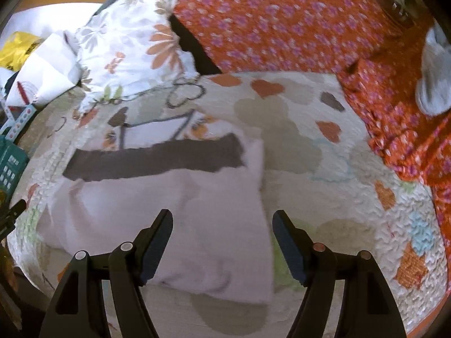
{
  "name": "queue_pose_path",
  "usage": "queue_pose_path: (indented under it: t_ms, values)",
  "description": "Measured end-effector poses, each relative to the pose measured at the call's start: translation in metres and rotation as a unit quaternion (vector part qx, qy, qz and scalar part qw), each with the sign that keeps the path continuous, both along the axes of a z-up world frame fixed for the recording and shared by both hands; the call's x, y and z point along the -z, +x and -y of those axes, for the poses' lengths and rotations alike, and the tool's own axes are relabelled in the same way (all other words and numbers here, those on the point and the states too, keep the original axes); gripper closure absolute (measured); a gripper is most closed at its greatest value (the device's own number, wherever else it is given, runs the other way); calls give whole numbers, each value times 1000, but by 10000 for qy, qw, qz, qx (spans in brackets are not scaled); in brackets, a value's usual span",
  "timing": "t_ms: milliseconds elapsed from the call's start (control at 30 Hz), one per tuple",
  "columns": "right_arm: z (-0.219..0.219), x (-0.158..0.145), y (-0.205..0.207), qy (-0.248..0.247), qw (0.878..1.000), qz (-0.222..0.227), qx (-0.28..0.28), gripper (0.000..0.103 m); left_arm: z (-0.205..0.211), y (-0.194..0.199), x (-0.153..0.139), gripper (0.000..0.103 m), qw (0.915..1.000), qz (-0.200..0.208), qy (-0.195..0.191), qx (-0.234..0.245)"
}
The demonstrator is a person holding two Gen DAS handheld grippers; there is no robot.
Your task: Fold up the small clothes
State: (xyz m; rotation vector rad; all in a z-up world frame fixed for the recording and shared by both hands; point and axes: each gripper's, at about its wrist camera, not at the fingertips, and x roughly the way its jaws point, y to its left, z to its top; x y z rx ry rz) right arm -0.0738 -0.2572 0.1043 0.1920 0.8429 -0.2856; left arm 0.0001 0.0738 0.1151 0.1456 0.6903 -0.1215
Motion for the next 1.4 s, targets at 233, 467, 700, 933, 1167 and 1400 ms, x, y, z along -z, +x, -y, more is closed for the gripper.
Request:
queue_pose_path:
  t_ms: [233,467,700,933,1167,1400]
  values:
    - [-30,-2,7,-272,9992,77,-283,26,20,-18,11,0,9990,-232,105,356]
    - [-39,16,14,-456,9978,-194,-438,26,27,-17,22,0,9975,-529,-6,462]
    - [-32,29,23,-340,9979,-385,-399,26,33,-11,34,0,9955,-790,8,516]
    - [-25,38,28,-191,9978,-513,-379,26,37,-5,48,0,9929,-1063,-15,540]
    - [-21,45,31,-131,9973,-619,-383,26,40,-2,53,0,9913,-1195,-20,555]
    - [-20,56,36,-142,9955,-837,-426,26,42,0,57,0,9904,-1257,29,568]
